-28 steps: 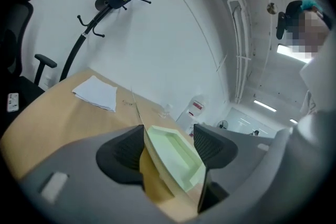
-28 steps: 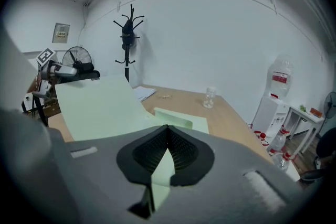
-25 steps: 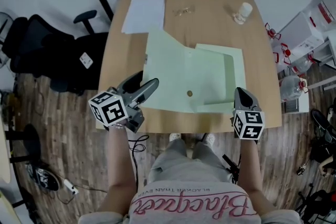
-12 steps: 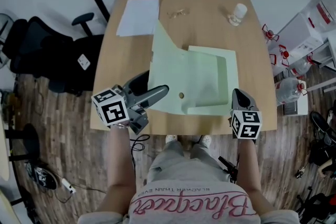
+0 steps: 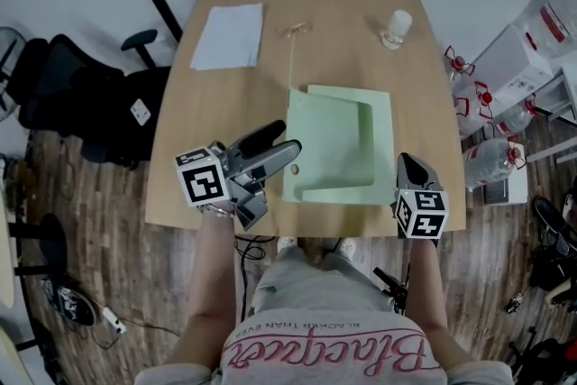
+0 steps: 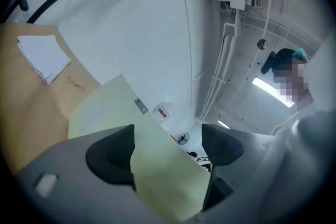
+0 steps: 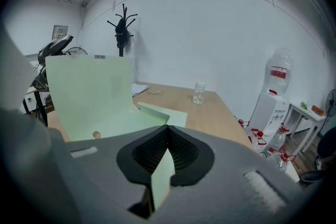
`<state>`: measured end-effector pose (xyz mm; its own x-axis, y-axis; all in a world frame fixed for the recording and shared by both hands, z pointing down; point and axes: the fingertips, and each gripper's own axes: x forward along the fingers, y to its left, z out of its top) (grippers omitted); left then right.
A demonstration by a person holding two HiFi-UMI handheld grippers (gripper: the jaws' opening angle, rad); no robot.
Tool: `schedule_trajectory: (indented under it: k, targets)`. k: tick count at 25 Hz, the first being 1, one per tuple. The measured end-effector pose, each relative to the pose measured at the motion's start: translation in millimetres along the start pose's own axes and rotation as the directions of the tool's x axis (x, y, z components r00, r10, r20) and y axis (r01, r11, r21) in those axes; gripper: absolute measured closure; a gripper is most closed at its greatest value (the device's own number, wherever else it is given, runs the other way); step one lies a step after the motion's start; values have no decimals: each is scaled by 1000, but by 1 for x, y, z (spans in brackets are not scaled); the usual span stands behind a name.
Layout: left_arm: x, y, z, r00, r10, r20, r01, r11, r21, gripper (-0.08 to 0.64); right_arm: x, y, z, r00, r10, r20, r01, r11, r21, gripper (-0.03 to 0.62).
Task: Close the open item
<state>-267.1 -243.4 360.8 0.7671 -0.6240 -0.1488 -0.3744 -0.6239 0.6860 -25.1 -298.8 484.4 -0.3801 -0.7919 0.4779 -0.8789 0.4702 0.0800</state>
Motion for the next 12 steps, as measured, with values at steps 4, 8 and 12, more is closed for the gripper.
schedule_trajectory:
  k: [4, 8, 12]
  targets:
    - [21, -2, -10, 1000, -10, -27, 9, 1000, -6, 170, -3, -9, 1, 1000, 3, 9, -3, 1000, 6, 589]
    - [39, 2, -23, 999, 3, -54, -4, 1000, -11, 193, -5, -14, -2, 1000, 15, 6, -15, 1000, 5, 589]
    - [54, 11, -36, 995, 44, -85, -44, 999, 1, 218, -7, -17, -5, 1000, 28, 5, -28, 1000, 5, 589]
